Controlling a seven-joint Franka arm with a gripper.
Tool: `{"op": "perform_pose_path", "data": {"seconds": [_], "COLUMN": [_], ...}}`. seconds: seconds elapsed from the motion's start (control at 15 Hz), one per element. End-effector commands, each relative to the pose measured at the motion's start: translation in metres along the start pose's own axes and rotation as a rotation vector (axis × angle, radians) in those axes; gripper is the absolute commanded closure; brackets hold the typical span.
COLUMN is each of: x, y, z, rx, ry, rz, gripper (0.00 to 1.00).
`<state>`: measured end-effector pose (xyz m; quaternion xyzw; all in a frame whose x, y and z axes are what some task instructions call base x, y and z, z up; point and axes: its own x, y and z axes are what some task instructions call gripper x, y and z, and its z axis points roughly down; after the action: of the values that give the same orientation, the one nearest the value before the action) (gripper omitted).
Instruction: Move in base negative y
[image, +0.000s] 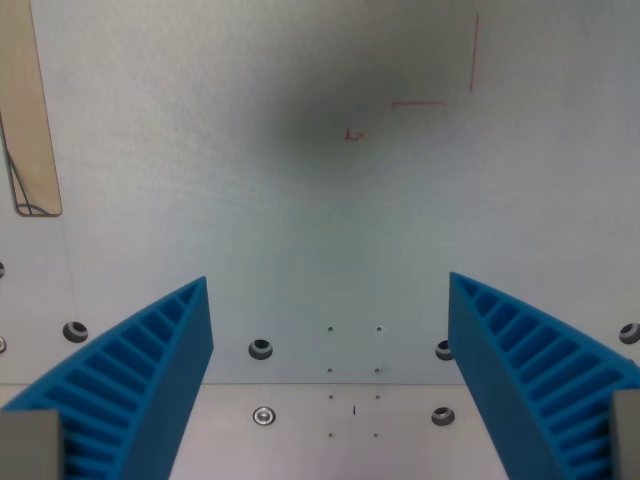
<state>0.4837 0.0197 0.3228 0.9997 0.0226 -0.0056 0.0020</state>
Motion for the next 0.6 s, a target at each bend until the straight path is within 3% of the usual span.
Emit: {"op": "perform_pose_path", "data": {"seconds": [0.07, 0.6], "x": [-0.001, -0.004], "y": [0.005, 0.045], "z": [-0.003, -0.002], "rx": [0.0, 0.0], "ry": [0.005, 0.005], "rz": [0.0, 0.0], "gripper": [0.0, 0.0]}}
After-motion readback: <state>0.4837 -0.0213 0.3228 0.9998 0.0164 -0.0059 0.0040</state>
